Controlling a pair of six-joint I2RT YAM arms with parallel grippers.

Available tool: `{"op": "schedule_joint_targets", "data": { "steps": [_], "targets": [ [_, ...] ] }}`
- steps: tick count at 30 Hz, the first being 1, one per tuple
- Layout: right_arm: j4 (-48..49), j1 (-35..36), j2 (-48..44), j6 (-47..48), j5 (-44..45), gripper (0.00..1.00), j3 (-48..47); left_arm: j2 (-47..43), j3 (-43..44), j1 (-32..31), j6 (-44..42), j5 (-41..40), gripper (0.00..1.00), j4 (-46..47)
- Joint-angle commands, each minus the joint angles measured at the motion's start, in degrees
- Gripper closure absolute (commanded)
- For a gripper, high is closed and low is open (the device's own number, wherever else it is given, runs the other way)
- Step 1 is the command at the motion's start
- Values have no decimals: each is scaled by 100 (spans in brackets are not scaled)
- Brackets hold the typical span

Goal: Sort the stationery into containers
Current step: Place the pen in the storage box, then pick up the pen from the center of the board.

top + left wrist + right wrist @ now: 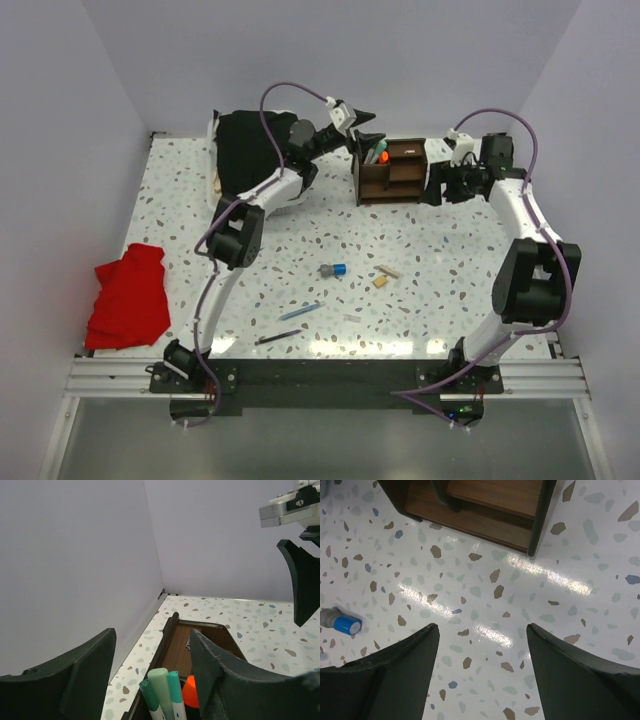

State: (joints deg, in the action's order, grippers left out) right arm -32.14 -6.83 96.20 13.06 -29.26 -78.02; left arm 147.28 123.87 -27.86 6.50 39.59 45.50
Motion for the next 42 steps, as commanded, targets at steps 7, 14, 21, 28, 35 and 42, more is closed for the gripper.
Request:
{"op": "schedule_joint_targets", "data": {
  "steps": [7,14,21,28,35,42],
  "targets": [
    [-117,102,-101,197,-291,25,-513,-2041,-1644,368,-166,337,28,399],
    [-187,848,-804,723,-256,24,154,-4732,-4799,562,-2024,857,26,-1391],
    [-372,1878,-1657,1261,-107,22,831,-6738,-6472,527,-3584,559,26,-5305],
    [-144,1896,-2061,603,218,21,1219,-6513,-6113,-218,-4412,-994,32,-7834],
    [322,1431,-2220,-461,526,19,1210,-5852,-5831,-774,-3666,-1314,36,-8250],
    [428,1404,-2422,-726,701,19,1052,-5387,-5630,-879,-3305,-1761,32,-7811]
  ]
}}
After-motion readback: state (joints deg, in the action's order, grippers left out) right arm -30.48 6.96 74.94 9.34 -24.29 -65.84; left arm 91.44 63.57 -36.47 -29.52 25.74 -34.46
